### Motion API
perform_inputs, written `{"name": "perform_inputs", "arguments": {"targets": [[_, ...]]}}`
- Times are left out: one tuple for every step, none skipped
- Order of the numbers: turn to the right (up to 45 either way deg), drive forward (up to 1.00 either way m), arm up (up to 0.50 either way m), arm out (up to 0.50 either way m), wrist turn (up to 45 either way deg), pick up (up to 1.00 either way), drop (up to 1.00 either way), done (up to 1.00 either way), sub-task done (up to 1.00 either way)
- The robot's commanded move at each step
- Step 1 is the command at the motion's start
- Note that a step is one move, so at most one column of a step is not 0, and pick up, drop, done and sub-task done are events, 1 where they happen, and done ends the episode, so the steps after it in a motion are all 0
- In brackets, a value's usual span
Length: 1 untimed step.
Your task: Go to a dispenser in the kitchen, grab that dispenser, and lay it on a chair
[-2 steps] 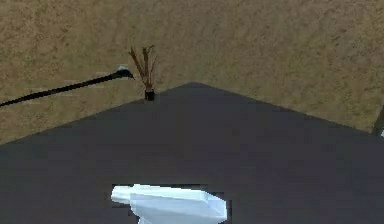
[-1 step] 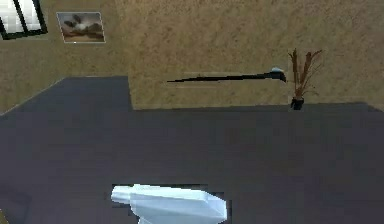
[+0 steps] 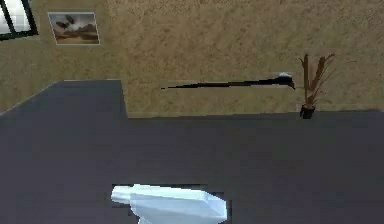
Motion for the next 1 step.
{"name": "perform_inputs", "arguments": {"targets": [[-45.0,0.0,0.0,0.0,0.0,0.0,0.0,0.0,0.0]]}}
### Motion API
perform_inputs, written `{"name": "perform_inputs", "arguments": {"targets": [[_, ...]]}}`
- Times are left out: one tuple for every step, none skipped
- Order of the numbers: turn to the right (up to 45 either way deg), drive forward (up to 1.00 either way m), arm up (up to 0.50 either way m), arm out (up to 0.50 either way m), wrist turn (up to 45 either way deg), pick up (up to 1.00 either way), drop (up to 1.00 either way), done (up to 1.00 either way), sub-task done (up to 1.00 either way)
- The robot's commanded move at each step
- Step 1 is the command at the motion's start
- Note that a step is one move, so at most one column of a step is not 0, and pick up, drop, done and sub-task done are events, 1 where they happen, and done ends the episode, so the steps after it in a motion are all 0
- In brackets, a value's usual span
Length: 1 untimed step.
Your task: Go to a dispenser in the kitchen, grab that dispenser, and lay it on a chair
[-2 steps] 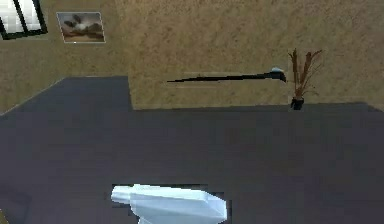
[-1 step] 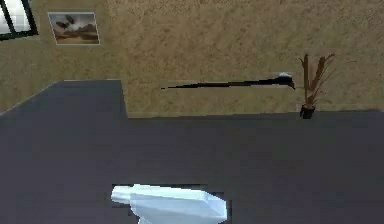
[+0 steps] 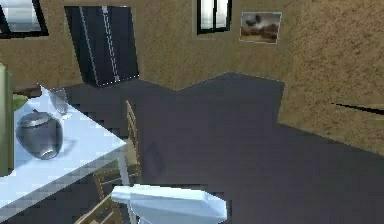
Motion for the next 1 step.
{"name": "perform_inputs", "arguments": {"targets": [[-45.0,0.0,0.0,0.0,0.0,0.0,0.0,0.0,0.0]]}}
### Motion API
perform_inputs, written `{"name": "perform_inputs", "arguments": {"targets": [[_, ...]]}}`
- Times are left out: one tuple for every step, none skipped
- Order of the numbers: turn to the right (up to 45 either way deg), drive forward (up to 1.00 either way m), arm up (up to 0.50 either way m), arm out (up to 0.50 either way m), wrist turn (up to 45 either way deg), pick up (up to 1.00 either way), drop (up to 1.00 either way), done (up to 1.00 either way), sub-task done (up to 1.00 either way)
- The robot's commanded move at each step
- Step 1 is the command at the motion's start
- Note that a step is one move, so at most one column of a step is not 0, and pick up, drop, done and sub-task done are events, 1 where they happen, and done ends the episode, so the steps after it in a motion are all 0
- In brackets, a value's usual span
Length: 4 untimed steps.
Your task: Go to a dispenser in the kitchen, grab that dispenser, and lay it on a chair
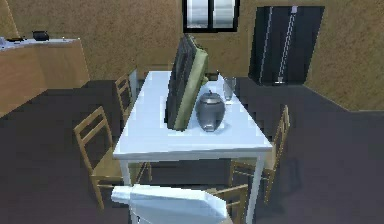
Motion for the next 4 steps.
{"name": "perform_inputs", "arguments": {"targets": [[-3.0,0.0,0.0,0.0,0.0,0.0,0.0,0.0,0.0],[45.0,0.0,0.0,0.0,0.0,0.0,0.0,0.0,0.0],[45.0,0.0,0.0,0.0,0.0,0.0,0.0,0.0,0.0],[9.0,0.0,0.0,0.0,0.0,0.0,0.0,0.0,0.0]]}}
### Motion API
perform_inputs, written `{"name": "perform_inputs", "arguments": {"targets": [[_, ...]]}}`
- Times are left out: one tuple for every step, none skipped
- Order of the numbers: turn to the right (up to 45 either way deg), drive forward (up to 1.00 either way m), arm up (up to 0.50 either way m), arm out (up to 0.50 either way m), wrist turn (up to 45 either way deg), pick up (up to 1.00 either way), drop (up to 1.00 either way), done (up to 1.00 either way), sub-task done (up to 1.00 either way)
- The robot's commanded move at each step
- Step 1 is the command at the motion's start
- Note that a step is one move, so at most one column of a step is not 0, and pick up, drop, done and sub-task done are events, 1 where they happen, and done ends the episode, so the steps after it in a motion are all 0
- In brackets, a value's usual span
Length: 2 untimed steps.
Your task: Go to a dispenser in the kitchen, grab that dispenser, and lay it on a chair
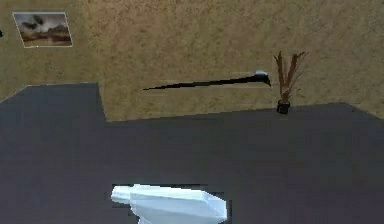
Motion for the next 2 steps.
{"name": "perform_inputs", "arguments": {"targets": [[-45.0,0.0,0.0,0.0,0.0,0.0,0.0,0.0,0.0],[-45.0,0.0,0.0,0.0,0.0,0.0,0.0,0.0,0.0]]}}
